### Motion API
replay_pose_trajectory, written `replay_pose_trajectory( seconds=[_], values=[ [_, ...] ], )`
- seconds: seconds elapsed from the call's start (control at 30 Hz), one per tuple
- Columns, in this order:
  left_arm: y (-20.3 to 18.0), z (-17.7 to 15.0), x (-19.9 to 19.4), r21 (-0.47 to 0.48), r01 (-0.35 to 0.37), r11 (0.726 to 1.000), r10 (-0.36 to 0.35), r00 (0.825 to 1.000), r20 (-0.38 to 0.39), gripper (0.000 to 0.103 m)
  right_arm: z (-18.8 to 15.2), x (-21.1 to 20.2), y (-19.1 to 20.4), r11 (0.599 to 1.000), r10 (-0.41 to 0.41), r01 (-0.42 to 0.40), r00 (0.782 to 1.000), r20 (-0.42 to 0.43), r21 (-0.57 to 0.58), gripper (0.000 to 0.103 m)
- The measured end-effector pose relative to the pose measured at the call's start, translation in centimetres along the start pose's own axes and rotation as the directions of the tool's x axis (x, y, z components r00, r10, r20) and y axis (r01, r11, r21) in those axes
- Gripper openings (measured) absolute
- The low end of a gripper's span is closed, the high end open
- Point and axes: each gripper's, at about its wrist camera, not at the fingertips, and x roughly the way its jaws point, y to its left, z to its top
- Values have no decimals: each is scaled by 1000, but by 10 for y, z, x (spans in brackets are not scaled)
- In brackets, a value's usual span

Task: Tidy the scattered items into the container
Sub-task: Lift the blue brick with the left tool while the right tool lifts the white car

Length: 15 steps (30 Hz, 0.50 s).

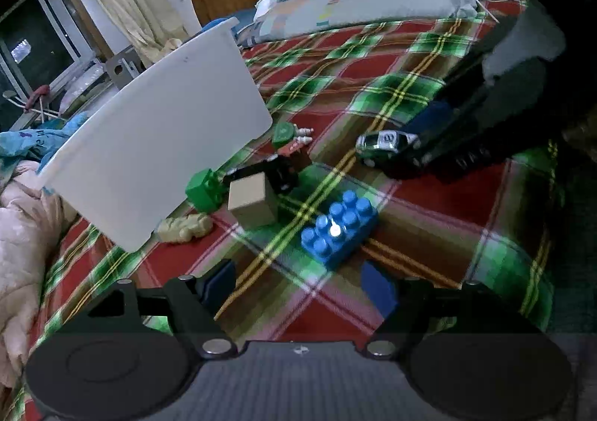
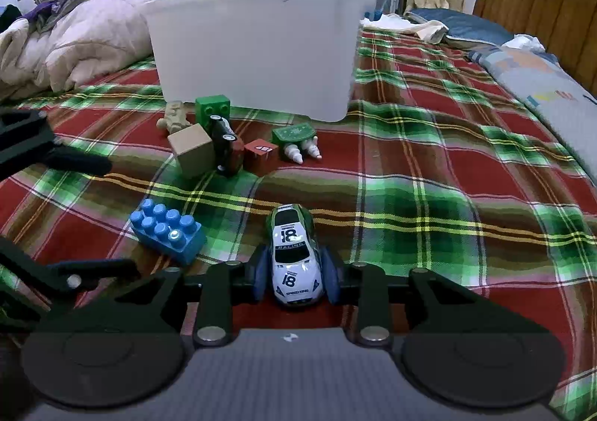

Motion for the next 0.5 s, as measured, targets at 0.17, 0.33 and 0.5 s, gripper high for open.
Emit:
replay_pose_trajectory(
  seconds=[0.17, 0.33, 0.5],
  values=[
    [-1, 17, 11, 0, 72, 997, -72, 997, 30, 73, 0, 1, 2, 1000, 2, -2, 1000, 4, 2, 36],
    [-10, 21, 20, -11, 154, 988, -154, 988, -8, 37, -1, 1, 1, 1000, 4, -4, 1000, 6, 6, 36],
    [-7, 4, 8, -113, 98, 989, -95, 995, 25, 32, -1, 1, 4, 1000, -9, 9, 1000, 14, -7, 36]
  ],
)
